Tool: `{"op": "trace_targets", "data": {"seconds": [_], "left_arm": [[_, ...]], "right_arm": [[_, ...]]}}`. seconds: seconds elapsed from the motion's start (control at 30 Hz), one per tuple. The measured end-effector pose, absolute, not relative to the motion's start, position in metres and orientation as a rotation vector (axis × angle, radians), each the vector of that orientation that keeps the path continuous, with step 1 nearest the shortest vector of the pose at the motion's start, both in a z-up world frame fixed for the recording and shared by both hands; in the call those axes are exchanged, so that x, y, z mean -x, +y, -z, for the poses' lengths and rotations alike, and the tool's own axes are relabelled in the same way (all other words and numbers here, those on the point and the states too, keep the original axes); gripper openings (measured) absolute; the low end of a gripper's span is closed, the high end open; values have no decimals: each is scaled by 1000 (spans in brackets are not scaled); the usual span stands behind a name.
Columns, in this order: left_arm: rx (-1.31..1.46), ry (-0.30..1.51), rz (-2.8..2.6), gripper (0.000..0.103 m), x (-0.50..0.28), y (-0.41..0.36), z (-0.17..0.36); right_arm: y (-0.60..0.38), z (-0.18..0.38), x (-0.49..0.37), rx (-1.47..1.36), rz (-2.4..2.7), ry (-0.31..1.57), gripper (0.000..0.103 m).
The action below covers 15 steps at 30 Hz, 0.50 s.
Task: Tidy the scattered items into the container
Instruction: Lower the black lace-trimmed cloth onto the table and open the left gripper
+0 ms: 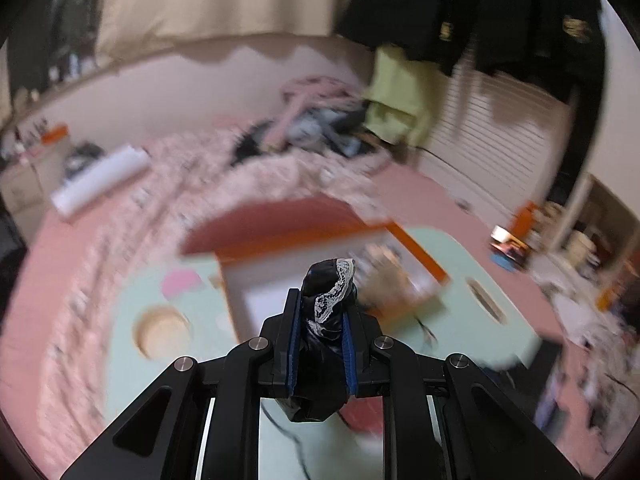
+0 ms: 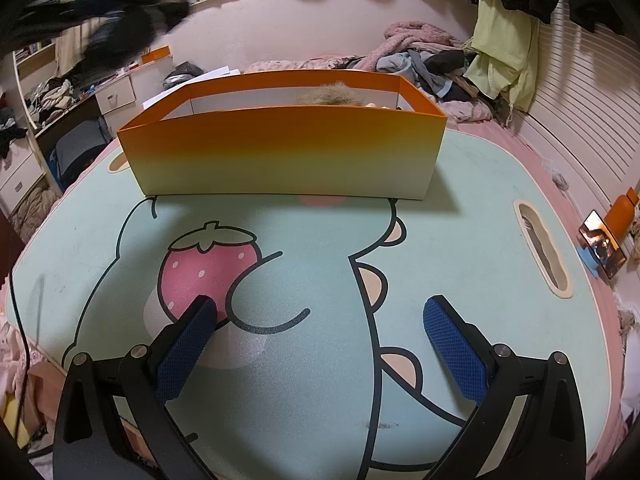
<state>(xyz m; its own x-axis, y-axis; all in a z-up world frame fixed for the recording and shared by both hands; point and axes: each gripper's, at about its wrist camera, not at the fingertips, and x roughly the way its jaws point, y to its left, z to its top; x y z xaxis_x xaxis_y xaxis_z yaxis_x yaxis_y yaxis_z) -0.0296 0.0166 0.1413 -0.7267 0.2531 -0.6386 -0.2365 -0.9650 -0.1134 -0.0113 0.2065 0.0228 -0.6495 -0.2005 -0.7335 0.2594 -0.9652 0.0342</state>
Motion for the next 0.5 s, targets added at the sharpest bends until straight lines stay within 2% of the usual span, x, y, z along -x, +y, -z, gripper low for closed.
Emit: {"op": "trace_targets", "data": {"seconds": [0.13,0.23,0.3,0.37,0.47,0.5], "left_arm": [[1092,-65,-2639,18,19,21,-91],[1153,-89,-2662,28,24,17,-60],[1167,-87,-2709,60,25,17,-49],[1139,-35,-2795,74,16,16,-43],[1102,19,-2861,80,-4,18,-41],[1093,15,-2856,86,-9,16,-43]], "right_arm": [[206,-23,12,-1162,2643,108,103],[207,-23,12,-1160,2643,107,103],[208,-23,12,-1159,2643,107,103],[208,-22,11,-1158,2643,106,103],[209,-22,11,-1158,2643,106,103],[209,-22,11,-1158,2643,106,103]]}}
